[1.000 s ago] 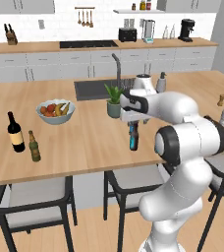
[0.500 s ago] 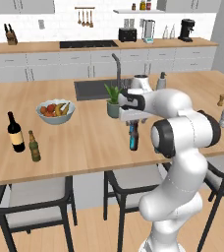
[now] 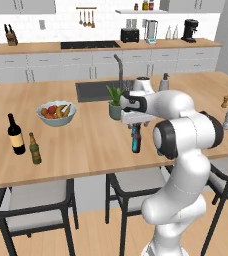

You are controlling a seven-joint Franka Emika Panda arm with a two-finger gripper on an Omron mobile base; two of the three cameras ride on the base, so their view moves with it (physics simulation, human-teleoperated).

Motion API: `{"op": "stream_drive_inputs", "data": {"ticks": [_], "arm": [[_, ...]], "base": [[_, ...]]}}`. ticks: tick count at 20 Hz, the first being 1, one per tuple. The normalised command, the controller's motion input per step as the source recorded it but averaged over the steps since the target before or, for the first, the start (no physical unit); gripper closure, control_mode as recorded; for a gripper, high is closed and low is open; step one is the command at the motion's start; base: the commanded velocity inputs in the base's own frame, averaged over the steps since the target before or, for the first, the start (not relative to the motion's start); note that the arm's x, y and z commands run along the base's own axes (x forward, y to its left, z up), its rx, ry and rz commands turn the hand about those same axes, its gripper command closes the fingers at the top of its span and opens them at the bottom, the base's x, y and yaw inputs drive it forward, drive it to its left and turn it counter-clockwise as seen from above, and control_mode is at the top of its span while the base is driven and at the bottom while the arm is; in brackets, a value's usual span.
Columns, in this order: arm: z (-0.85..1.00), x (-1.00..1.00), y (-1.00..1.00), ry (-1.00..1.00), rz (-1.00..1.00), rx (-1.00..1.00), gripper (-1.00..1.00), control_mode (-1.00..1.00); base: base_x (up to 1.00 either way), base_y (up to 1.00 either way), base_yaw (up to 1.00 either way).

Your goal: Move the plastic bottles in the middle to the plastics group, and the glass bottles in the middle to the glass group.

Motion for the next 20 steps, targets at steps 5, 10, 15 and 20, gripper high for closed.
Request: {"op": "stream_drive_inputs", "data": {"ticks": [5, 10, 15, 20], "arm": [[0.0, -0.17, 0.04, -0.02, 0.0, 0.0, -1.0, -1.0], [-0.02, -0.08, 0.07, -0.01, 0.0, 0.0, 1.0, -1.0], [-0.1, 0.17, 0.06, -0.05, 0.0, -0.02, 1.0, -1.0], [-0.06, 0.1, 0.0, -0.16, 0.0, -0.03, 1.0, -1.0]], "base": [[0.0, 0.0, 0.0], [0.0, 0.0, 0.0], [0.0, 0.0, 0.0], [0.0, 0.0, 0.0]]}}
